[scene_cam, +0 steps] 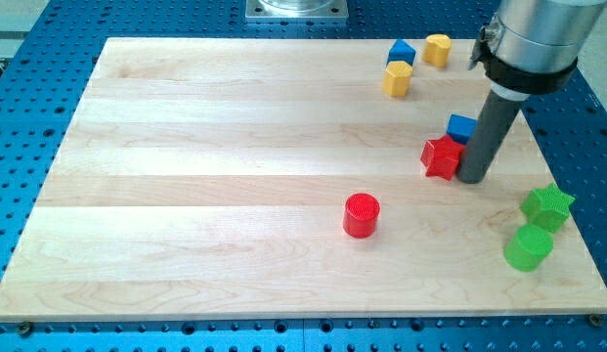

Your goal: Move the red circle right to the red star

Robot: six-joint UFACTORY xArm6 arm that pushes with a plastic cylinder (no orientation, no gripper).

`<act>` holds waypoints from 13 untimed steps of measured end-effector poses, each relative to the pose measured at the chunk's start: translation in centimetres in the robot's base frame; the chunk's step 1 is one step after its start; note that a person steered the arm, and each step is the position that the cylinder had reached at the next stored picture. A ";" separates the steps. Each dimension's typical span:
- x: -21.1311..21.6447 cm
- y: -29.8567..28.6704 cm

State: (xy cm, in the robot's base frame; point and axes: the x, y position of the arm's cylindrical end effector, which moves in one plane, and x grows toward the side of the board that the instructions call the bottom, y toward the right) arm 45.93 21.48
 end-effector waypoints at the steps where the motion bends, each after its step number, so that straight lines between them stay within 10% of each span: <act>1: 0.8 11.1; 4: 6.6 -0.1; 6: 14.2 3.5; 10: 1.8 -5.8; 13: 3.3 -18.3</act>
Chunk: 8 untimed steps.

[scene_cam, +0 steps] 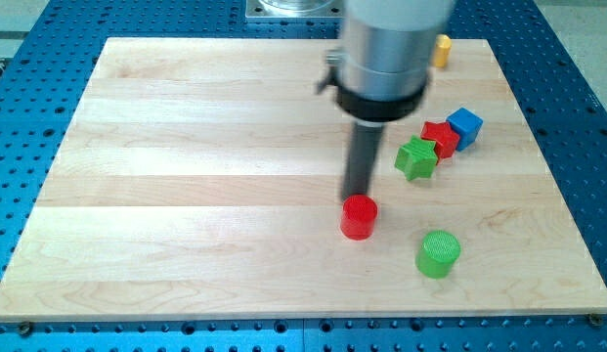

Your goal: Move the red circle right to the red star

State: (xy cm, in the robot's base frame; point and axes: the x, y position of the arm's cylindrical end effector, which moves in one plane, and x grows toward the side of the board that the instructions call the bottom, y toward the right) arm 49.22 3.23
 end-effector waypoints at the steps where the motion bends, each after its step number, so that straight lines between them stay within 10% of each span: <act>1: 5.9 -4.3; 5: 0.5 17.3; 7: -1.6 18.0; 8: 3.7 21.6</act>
